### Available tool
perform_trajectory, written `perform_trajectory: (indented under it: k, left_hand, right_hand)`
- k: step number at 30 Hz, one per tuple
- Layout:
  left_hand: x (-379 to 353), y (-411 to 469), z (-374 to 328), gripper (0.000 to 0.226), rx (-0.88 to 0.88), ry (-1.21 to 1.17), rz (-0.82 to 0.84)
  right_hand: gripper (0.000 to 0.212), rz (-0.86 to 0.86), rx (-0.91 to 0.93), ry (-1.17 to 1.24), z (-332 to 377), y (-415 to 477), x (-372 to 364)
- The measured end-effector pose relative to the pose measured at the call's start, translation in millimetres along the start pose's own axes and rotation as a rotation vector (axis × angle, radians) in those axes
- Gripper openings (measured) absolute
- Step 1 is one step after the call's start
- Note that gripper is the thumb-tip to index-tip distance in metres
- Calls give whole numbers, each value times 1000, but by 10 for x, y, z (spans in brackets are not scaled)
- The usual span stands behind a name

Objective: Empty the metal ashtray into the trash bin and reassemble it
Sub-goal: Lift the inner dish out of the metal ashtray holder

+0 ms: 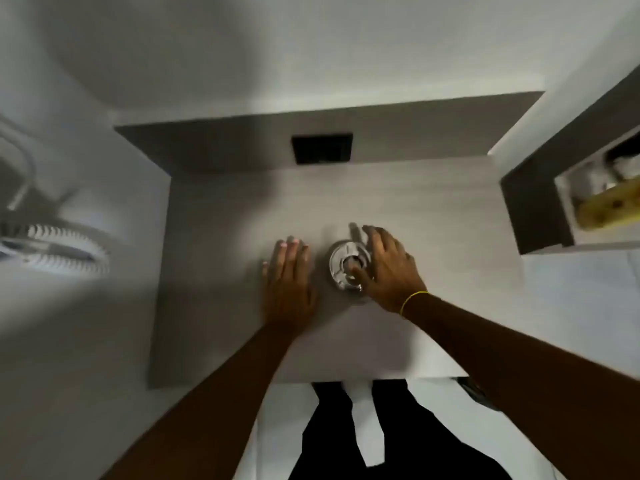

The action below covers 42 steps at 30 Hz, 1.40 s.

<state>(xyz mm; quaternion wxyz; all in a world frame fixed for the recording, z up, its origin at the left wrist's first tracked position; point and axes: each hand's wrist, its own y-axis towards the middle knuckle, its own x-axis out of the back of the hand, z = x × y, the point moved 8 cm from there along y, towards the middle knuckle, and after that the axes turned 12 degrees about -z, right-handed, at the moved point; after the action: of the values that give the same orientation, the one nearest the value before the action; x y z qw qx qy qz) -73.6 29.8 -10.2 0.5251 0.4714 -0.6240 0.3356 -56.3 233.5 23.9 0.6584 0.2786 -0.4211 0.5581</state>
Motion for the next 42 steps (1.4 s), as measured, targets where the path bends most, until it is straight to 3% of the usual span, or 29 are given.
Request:
perform_trajectory:
  k: [3,9,12,16,22,31,37,42]
  left_hand:
    - [-234,-11,30,72,43,-3,82]
    - [-367,-15,87,69,6,20,59]
    - [-407,-49,83,69,15,34,71]
    - [-462,-73,92,68,28,26,38]
    - [-482,-81,99,68,16,15,-4]
    - [-482,-78,96,68,3,-1,-35]
    - [-452,-88,89,69,-8,17,-47]
    - [-447,-86,80,68,-7,11,-71]
  right_hand:
    - [96,-10,3,-52,8,118,-77]
    - [112,150,112,-187,281,254,-249]
    - [103,251,192,-296,364,271,-370]
    - [94,245,233,-338,438,299,-394]
    - [96,272,267,-300,513,257,-353]
    - [104,144,138,-77,307,322,82]
    - [103,168,5,-202,-255,508,170]
    - [108,127,41,-229,-440,455,105]
